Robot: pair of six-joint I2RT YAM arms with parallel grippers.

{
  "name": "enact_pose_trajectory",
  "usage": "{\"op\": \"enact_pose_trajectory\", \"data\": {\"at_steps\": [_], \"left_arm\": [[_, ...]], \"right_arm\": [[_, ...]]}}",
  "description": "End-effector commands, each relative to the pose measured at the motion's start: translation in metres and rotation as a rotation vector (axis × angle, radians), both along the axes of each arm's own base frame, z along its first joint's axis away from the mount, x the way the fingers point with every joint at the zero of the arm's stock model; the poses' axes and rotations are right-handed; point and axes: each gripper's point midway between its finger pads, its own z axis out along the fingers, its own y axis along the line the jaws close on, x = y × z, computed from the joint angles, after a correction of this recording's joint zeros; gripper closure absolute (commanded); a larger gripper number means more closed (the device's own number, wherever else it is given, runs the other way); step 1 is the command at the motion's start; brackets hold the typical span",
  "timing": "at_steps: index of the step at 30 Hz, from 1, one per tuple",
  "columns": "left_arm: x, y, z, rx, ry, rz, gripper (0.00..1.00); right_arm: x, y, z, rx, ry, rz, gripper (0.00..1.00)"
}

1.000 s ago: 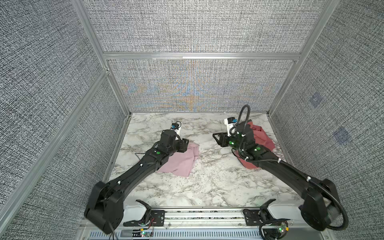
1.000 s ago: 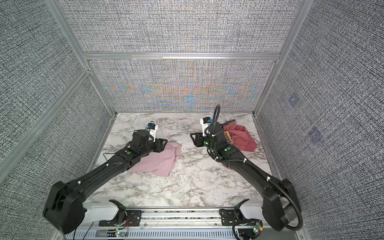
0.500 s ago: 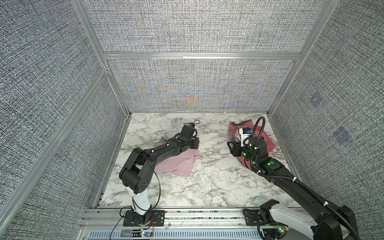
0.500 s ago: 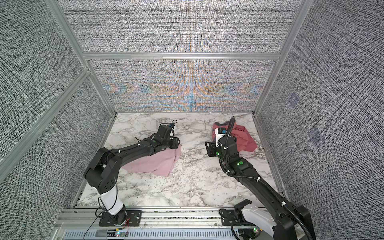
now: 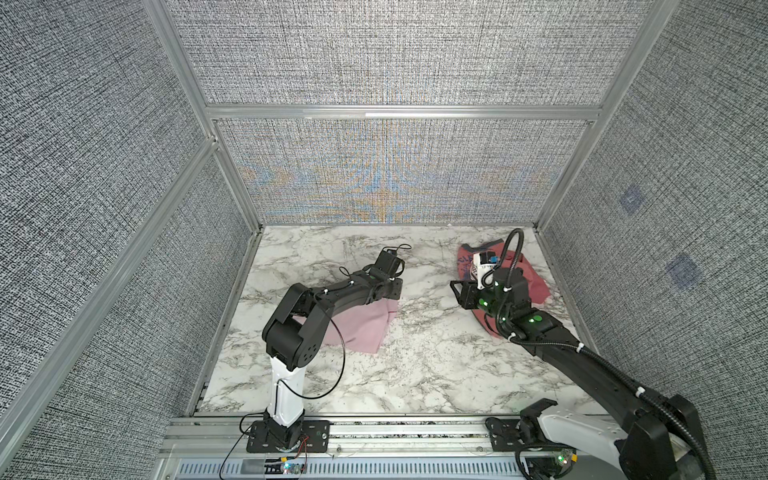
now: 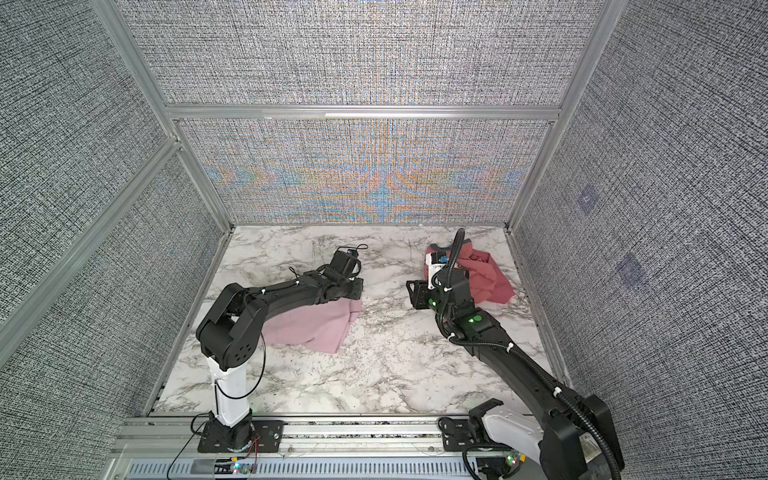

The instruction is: Pick out a specific cloth from the pile

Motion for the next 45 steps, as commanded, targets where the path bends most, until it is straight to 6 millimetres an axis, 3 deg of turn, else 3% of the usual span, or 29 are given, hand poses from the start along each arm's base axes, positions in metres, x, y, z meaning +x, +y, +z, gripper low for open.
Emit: {"op": "enact_pose_trajectory", "data": {"at_steps": [1,17,20,22,24,29,37,39,45], "left_arm": [[0.001,0.004,-0.011,0.048,0.007,0.0,0.48],[0.004,0.008,-0.043,0.146,0.064,0.012,0.51],[0.004,0.008,-0.049,0.17,0.08,0.005,0.71],[0.005,0.006,-0.048,0.169,0.077,-0.002,0.89],[0.007,0.003,-0.042,0.154,0.066,-0.007,1.0],[0.022,-0.011,-0.002,0.087,-0.018,-0.011,1.0],[0.039,-0.034,0.092,-0.059,-0.169,-0.043,1.0],[0.039,-0.033,0.119,-0.086,-0.212,-0.039,1.0],[0.034,-0.011,0.171,-0.111,-0.31,0.035,1.0]], "right_arm": [[0.003,0.002,0.004,0.017,-0.019,0.007,0.55],[0.009,0.002,0.0,0.028,-0.009,0.005,0.55],[0.01,0.002,-0.001,0.028,-0.009,0.002,0.55],[0.01,0.001,0.0,0.029,-0.009,-0.002,0.54],[0.011,0.001,-0.001,0.029,-0.008,-0.004,0.54],[0.012,0.0,0.002,0.035,-0.013,-0.011,0.54],[0.013,0.001,0.005,0.048,-0.013,-0.012,0.54],[0.012,0.001,0.006,0.052,-0.014,-0.013,0.54],[0.012,0.002,0.007,0.065,-0.015,-0.011,0.54]]}}
